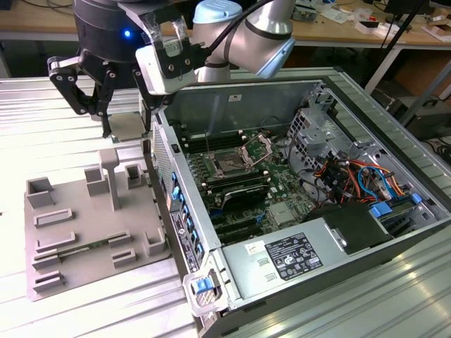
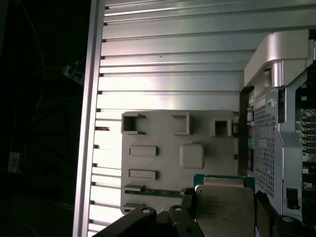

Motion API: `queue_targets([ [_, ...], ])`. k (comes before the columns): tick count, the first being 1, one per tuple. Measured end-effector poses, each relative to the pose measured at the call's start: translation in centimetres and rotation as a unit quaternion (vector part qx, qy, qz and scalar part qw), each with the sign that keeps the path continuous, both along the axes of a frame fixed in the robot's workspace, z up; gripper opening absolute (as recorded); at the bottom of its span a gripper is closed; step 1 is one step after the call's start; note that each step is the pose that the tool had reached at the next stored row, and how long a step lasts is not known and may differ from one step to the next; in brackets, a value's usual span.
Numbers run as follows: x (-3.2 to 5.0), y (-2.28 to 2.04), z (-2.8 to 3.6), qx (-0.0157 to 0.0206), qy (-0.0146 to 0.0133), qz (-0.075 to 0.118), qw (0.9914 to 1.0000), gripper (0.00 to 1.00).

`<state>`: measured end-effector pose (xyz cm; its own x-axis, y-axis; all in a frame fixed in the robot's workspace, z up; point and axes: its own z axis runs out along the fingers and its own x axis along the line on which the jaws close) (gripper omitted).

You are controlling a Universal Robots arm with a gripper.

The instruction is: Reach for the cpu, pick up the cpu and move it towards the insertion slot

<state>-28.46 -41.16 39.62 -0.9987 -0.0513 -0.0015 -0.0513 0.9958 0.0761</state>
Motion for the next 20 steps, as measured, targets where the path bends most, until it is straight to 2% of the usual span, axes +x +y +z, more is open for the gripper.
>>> queue_targets([
  [20,1.98,0.00,-0.02,0.0000,0.0000,0.000,1.00000,0.55],
])
